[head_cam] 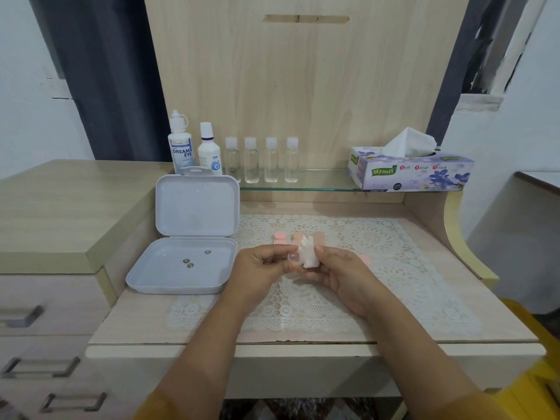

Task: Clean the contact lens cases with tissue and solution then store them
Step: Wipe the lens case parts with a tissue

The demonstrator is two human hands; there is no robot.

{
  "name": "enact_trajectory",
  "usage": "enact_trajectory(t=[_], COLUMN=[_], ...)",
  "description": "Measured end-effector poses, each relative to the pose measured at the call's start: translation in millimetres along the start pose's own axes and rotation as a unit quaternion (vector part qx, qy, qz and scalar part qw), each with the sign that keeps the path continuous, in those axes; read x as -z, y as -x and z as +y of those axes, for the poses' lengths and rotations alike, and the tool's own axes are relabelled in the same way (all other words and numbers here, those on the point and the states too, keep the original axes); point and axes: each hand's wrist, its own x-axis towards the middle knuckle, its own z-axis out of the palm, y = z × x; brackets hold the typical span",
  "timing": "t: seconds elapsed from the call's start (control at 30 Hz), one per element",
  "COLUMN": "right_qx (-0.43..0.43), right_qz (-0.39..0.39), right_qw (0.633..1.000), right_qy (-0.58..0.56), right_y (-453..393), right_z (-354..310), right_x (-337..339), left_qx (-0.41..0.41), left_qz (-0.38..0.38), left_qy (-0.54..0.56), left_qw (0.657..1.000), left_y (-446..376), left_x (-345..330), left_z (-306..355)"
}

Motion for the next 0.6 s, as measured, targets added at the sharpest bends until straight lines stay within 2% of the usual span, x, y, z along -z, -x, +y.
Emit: enact_trajectory(t=[0.1,0.23,0.43,0.6], right_qx=[0.007,0.046,0.016,0.019], right_qz=[0.021,0.103,0.008,0.049], right_qw=[1.000,0.992,0.999,0.999], right_qy=[-0.020,-0.048,-0.049,-0.015], right_y=[1.9,-1.1,2.4,1.2], right_z=[-0.5,1.1,-1.5,0.4], right_x=[-3.3,-2.5,-3.2,-5.6], left_qx=[0.000,-0.002,-0.007,-0.004], left_qz=[-0.003,-0.002,-0.007,0.003], left_qy=[0.004,-0.002,0.004,0.003], left_qw=[1.000,1.000,1.000,1.000], left_y=[0.9,0.3,1.5,1.8], left_x=[-0.8,0.0,-0.6,-0.8], left_z=[0.9,-0.6,-0.4,1.0])
